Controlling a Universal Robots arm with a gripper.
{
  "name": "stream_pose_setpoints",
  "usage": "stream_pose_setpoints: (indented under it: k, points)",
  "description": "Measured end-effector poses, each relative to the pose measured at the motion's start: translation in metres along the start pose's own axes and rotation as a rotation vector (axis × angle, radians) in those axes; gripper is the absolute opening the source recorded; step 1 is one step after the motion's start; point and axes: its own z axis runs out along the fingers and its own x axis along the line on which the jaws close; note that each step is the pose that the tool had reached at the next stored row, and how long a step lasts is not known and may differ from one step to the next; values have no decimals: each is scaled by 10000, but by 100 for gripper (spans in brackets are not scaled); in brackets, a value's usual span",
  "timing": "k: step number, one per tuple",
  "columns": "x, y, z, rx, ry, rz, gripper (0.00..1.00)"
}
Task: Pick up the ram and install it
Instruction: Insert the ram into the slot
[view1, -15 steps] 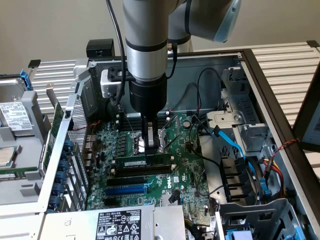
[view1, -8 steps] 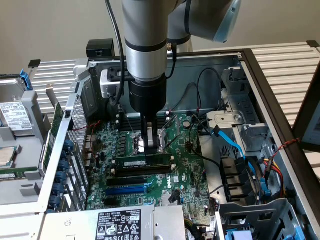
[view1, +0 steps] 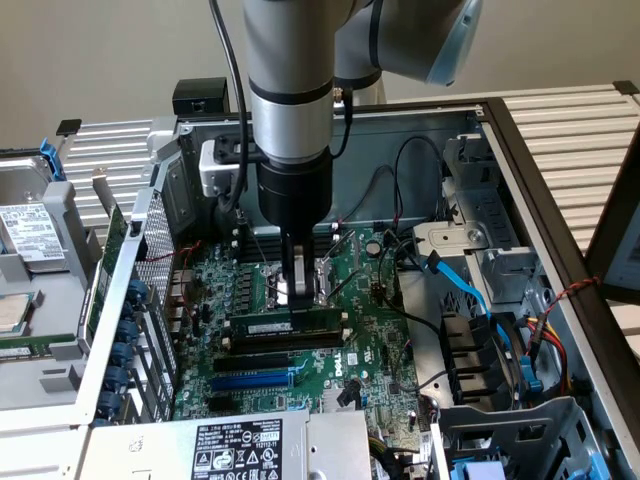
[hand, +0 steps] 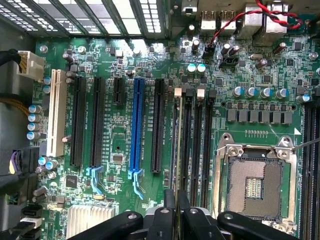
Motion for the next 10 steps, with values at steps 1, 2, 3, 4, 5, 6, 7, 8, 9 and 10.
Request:
stream_pose_setpoints:
  k: [1, 2, 3, 4, 5, 6, 7, 8, 9, 10]
  points:
    - [0, 1, 3, 1, 3, 0, 14]
    - [0, 4, 5, 3, 7, 2, 14]
    - [0, 5, 7, 5, 11, 2, 14]
    - [-1, 6, 8, 7, 15, 2, 14]
    - [-1, 6, 10, 10, 18, 2, 14]
    - [-1, 7, 12, 14, 22, 3, 14]
    - [-1, 7, 15, 19, 27, 5, 14]
    - [-1, 8, 18, 21, 32, 6, 14]
    - [-2, 8, 20, 23, 38, 7, 14]
    - [-2, 10, 22, 24, 43, 8, 14]
